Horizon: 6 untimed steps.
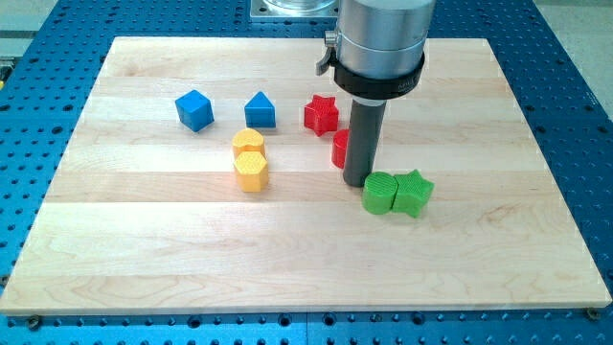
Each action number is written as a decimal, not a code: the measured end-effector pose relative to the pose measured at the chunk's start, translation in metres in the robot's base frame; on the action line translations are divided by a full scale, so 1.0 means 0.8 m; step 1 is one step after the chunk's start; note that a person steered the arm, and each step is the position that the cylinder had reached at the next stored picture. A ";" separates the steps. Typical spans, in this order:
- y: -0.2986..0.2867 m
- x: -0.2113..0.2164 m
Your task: Nudge the green blocks to the right
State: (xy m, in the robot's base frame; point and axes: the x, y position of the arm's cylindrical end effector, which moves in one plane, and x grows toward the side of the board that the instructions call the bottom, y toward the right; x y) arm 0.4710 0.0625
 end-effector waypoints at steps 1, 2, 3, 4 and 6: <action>-0.026 0.007; -0.070 0.008; -0.085 0.008; -0.064 0.010; 0.008 0.037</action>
